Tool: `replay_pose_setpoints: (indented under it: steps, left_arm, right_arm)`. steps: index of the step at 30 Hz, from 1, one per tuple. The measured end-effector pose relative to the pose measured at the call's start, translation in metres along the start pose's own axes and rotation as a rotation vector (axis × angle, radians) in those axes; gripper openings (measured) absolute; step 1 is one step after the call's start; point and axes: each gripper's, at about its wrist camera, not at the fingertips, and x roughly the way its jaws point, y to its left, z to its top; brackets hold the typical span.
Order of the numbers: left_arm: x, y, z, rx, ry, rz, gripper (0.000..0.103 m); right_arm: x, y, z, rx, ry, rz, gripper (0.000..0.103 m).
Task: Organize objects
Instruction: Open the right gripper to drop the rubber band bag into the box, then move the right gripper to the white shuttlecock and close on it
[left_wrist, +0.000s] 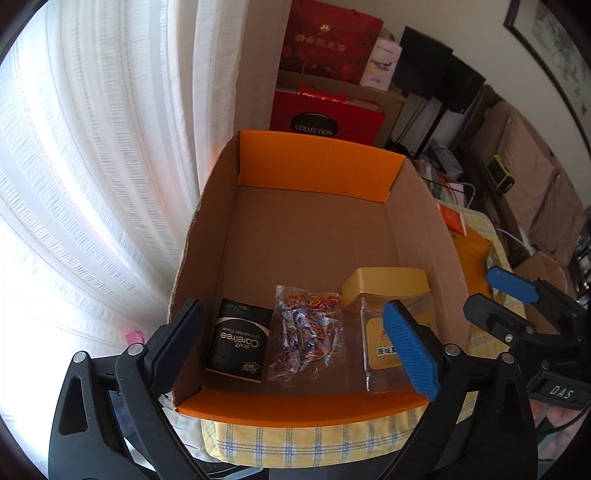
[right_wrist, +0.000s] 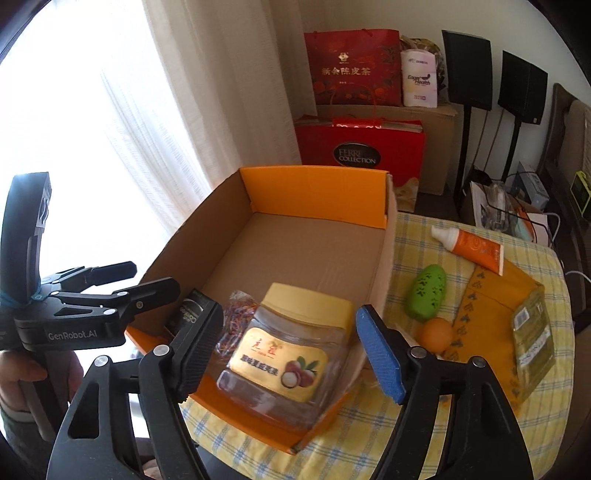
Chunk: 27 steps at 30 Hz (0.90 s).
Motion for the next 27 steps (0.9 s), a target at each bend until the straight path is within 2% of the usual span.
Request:
replay_pose_setpoints:
  steps: [8, 15, 23, 27]
  left_arm:
    - [0.001, -0.036, -0.001, 0.049, 0.005, -0.056, 0.102]
    - [0.004, -0.060, -0.001, 0.083, 0.006, -0.072, 0.102]
    - [0.008, -0.086, -0.001, 0.124, -0.007, -0.084, 0.102]
    - [0.010, -0.095, -0.003, 0.136, -0.008, -0.092, 0.103]
  right_arm:
    - [-0.018, -0.049, -0.011, 0.009, 0.012, -0.051, 0.077]
    - [-0.019, -0.090, -0.028, -0.017, 0.051, -0.085, 0.077]
    - [-0.021, -0.112, -0.048, -0.098, 0.043, -0.087, 0.077]
    - [-0.014, -0.109, -0.056, -0.187, 0.062, -0.087, 0.077]
